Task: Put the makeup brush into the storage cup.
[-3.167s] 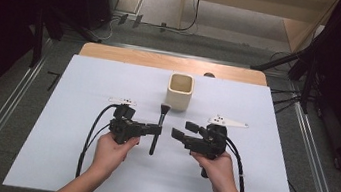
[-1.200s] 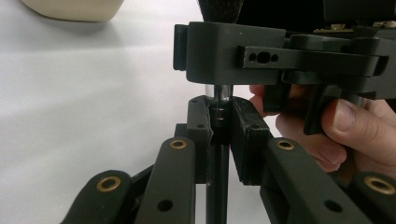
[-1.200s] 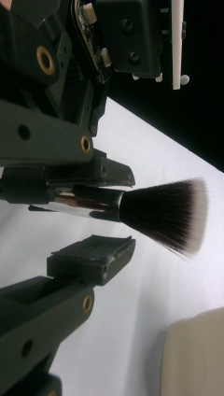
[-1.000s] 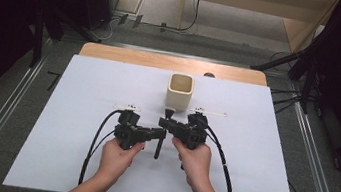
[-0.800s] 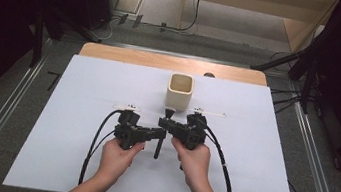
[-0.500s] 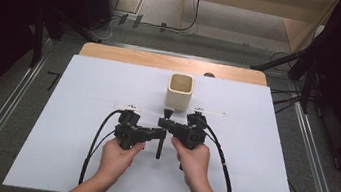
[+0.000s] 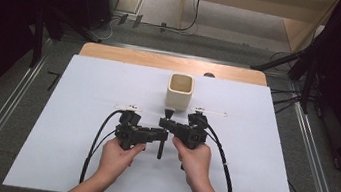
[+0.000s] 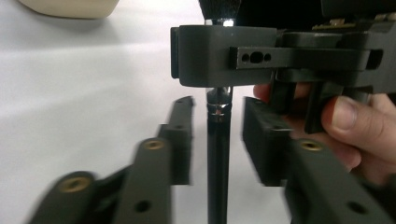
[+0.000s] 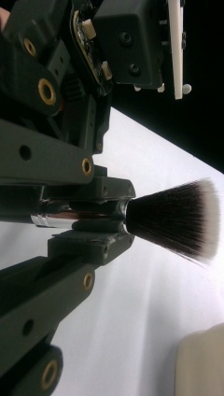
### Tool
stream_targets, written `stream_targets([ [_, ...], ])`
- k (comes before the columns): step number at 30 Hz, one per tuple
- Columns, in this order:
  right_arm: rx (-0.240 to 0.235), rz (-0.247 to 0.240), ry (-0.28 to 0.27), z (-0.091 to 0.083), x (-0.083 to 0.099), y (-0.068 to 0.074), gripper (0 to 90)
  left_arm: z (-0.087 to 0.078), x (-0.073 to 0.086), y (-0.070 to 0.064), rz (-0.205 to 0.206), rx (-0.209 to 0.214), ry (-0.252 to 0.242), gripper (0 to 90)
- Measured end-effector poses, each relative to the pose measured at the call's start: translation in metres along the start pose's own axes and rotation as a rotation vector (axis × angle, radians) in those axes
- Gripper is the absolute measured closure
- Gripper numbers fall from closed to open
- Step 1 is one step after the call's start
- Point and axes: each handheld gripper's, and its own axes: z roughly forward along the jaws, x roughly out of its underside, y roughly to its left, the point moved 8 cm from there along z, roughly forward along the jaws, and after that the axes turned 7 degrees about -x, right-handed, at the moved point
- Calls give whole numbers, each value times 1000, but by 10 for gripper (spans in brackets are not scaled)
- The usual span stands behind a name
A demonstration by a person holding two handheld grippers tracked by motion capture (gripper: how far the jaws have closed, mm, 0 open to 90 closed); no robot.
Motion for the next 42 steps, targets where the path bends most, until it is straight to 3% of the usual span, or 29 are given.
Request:
stream_targets([
  [1, 3, -11, 4, -1, 0, -2, 781, 1, 1, 2, 17, -22, 14, 493],
  [6, 18, -19, 16, -3, -1, -6, 781, 0, 2, 4, 25, -21, 36, 409],
  [11, 24, -38, 24, -7, -2, -9, 781, -1, 3, 8, 59, -29, 64, 366],
  [17, 27, -52, 29, -9, -3, -11, 781, -2, 5, 10, 69, -15, 101, 356],
  [29, 12, -116, 54, -15, -1, -11, 781, -10, 11, 14, 135, -7, 173, 322],
  [42, 12, -138, 56, -20, -2, -14, 781, -25, 11, 22, 202, -29, 182, 319],
])
